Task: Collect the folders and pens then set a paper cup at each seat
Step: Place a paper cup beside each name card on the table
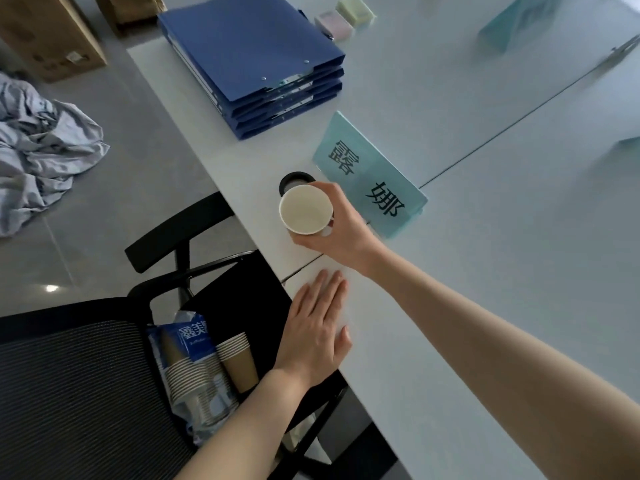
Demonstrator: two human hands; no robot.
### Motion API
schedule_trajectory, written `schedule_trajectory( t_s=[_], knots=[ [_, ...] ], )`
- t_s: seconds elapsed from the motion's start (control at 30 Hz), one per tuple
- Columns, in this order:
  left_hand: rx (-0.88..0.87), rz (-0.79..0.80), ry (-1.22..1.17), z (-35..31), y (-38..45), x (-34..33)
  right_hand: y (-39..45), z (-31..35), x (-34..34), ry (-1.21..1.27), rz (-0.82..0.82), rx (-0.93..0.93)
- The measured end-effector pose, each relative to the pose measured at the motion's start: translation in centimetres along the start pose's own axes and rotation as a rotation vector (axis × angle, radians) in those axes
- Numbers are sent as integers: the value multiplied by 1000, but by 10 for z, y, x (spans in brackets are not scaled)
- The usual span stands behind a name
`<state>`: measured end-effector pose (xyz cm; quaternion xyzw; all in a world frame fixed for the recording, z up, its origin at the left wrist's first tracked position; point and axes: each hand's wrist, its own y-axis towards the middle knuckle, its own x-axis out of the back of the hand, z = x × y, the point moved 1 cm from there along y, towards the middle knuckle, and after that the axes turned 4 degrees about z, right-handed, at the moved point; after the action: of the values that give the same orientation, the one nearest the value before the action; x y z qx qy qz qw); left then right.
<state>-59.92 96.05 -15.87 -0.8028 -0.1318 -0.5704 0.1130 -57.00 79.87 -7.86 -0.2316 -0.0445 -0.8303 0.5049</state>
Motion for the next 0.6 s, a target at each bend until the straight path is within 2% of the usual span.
schedule_trajectory(
  t_s=[0.37,0.6],
  knots=[
    [86,26,83,-12,0,6,-95,-58,69,28,-363,-94],
    [573,33,-94,-81,26,-4,-106,-85,92,58,-449,-188]
  ],
)
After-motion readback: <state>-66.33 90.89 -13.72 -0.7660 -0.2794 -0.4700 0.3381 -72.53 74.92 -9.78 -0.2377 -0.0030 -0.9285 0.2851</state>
